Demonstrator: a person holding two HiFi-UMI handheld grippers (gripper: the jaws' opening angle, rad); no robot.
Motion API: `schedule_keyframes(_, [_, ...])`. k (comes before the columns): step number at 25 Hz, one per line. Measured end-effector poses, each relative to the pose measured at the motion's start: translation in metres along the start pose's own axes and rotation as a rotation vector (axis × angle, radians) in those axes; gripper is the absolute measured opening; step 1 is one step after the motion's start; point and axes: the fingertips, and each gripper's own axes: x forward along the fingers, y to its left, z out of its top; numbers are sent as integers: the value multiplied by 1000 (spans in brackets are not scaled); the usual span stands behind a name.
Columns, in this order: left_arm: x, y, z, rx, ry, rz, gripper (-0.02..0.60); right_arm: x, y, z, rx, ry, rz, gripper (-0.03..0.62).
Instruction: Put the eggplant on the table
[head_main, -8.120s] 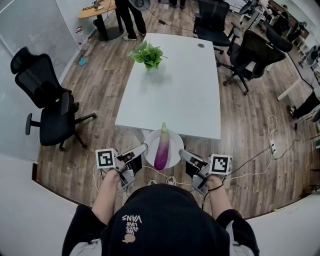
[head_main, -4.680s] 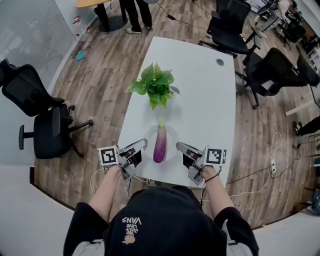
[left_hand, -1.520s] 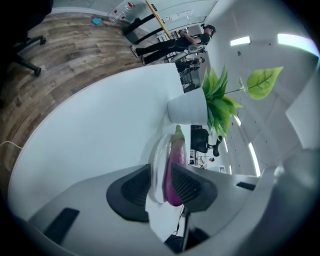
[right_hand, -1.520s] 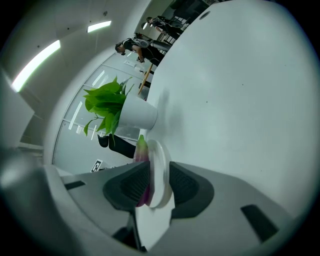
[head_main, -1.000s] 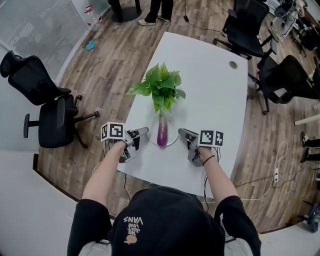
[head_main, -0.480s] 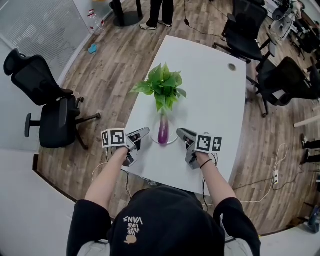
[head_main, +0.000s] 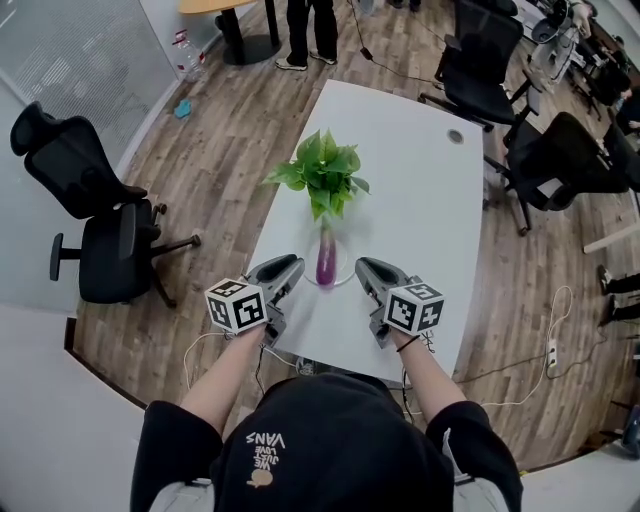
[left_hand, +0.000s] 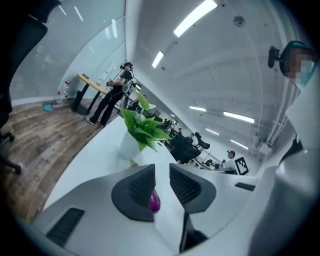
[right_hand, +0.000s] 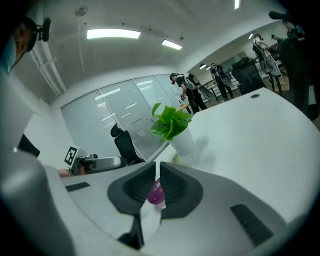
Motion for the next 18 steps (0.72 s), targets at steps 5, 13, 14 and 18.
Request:
schedule_keyframes(5, [-17, -27, 5, 119, -64, -6, 70, -18, 16, 1, -85, -52, -26, 35])
schedule_keyframes(13, [-44, -49, -3, 284, -116, 20, 30, -39, 51, 0, -180, -137, -65, 31])
schedule_keyframes(14, [-47, -51, -4, 300, -117, 24, 28, -42, 56, 1, -193, -149, -70, 29])
schedule_keyframes(18, [-57, -59, -9, 327, -120, 27, 20, -50, 76, -1, -258, -178, -80, 28])
